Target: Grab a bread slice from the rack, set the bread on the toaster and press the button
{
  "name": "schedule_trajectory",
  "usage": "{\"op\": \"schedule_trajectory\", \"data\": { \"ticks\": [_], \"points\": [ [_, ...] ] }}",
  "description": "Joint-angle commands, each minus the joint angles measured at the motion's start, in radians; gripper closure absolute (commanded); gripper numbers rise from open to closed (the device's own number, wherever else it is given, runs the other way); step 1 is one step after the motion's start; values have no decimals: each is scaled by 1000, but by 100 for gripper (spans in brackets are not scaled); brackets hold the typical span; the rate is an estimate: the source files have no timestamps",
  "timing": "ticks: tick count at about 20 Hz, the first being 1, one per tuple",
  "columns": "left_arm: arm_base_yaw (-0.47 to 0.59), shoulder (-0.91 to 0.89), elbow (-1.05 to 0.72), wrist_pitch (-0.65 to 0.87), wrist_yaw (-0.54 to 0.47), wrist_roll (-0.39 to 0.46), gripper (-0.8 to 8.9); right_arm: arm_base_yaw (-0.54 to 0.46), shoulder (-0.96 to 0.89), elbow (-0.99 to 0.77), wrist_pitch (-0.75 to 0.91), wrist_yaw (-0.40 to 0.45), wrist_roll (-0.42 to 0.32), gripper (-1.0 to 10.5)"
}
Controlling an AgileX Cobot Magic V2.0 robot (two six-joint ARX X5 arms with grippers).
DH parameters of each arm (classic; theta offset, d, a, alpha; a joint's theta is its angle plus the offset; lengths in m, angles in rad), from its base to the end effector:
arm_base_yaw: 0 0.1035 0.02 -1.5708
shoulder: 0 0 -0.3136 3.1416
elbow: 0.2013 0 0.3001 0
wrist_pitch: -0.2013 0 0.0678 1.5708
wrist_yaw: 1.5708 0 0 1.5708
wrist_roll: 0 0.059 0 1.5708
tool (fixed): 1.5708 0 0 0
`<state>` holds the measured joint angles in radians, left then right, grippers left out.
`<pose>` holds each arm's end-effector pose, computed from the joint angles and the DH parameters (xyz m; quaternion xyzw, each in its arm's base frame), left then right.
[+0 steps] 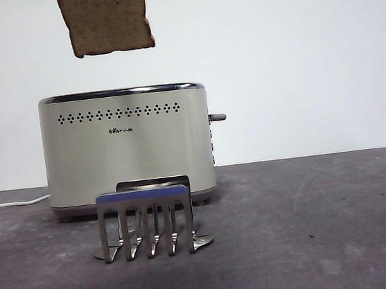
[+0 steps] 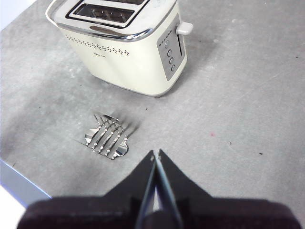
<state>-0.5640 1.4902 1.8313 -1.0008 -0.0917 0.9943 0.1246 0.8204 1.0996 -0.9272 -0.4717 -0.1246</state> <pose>0.3002 -0.1835 0.4934 0.5304 0.1640 -0.3408 0.7587 0.1636 0.0475 0.3989 -0.0015 0.2956 0.2974 0.9078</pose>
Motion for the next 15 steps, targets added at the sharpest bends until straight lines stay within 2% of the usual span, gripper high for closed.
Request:
{"op": "schedule_trajectory", "data": {
  "ticks": [1, 15],
  "points": [
    [31, 32, -2, 13, 53, 32, 822, 2, 6, 2, 1, -2, -8, 958],
    [114, 175, -2, 35, 136, 30, 822, 2, 13, 2, -2, -1, -10, 958]
  ]
}}
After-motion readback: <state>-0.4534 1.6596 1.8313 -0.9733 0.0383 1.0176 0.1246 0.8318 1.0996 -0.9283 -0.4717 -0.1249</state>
